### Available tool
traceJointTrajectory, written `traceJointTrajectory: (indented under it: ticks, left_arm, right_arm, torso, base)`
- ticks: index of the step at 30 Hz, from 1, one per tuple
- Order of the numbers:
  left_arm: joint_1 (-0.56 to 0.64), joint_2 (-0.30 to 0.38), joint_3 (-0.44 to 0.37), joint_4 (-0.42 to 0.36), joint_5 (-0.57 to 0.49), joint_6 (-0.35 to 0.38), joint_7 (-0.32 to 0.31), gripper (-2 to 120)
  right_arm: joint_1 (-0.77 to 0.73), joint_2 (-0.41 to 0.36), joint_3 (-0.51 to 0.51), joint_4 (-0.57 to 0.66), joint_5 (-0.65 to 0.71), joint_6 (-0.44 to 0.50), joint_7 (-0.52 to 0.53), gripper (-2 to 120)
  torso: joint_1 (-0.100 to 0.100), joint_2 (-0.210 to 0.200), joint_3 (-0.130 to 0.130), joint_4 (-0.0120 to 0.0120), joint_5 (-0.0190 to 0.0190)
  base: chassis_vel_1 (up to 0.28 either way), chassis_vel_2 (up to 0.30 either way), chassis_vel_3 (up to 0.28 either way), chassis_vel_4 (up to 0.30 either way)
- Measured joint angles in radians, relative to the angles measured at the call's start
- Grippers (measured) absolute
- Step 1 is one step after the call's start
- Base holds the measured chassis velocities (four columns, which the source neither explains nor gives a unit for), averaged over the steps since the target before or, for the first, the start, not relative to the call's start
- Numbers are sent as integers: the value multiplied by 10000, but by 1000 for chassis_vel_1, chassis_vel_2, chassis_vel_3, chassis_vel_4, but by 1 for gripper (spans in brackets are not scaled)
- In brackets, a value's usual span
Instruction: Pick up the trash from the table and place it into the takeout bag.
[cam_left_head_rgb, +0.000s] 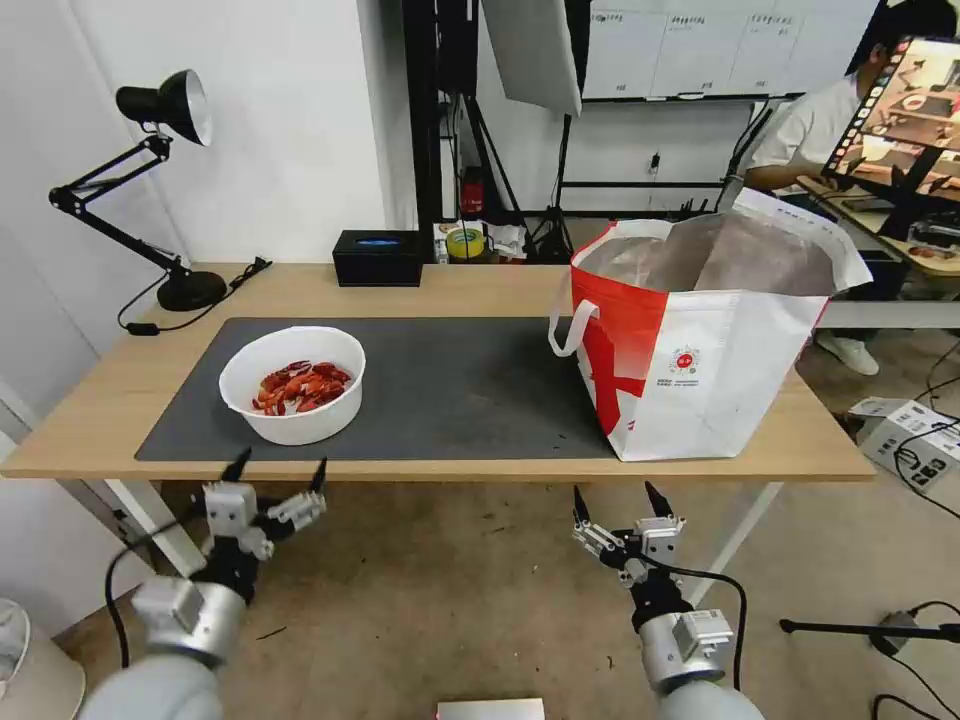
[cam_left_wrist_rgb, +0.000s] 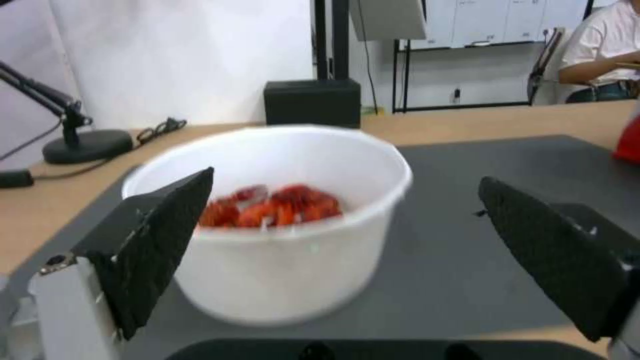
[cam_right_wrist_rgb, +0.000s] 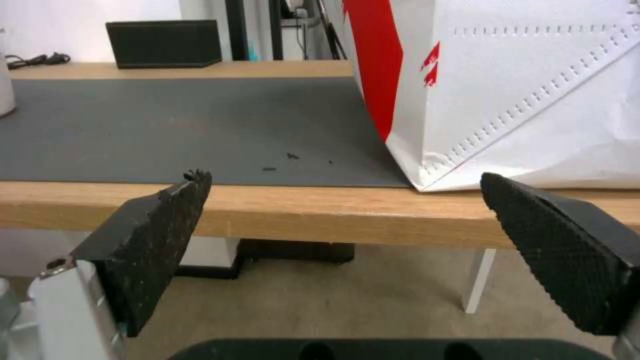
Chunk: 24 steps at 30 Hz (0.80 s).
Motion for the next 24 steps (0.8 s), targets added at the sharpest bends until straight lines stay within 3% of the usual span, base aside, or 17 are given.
traceJointTrajectory:
  ticks: [5,7,15,20,24]
  left_arm:
    - [-969,889,210,245,-864,387,-385,100]
    - [-1857,1785,434,694,-1635,646,-604,100]
    - [-2833,2919,633,1260,-3025,1535,-876,100]
    - [-4443,3532,1446,1831,-4446,2879,-1072,100]
    - [-4956,3636,1462,2102,-5484,3954,-1493,100]
  right_arm:
    - [4,-1,1,1,2,0,0,100]
    - [6,-1,2,3,5,0,0,100]
    - [10,-2,3,9,10,0,-2,100]
    - [10,-3,3,12,15,-1,-5,100]
    - [11,-3,3,14,17,-2,-6,100]
  torso:
    - [0,0,0,-1,0]
    - [1,0,1,-3,0]
    - [0,0,0,3,-2]
    - [0,0,0,-3,0]
    - [1,0,0,3,-1]
  base:
    - [0,0,0,0]
    - [0,0,0,0]
    - [0,0,0,0]
    - [0,0,0,0]
    - [0,0,0,0]
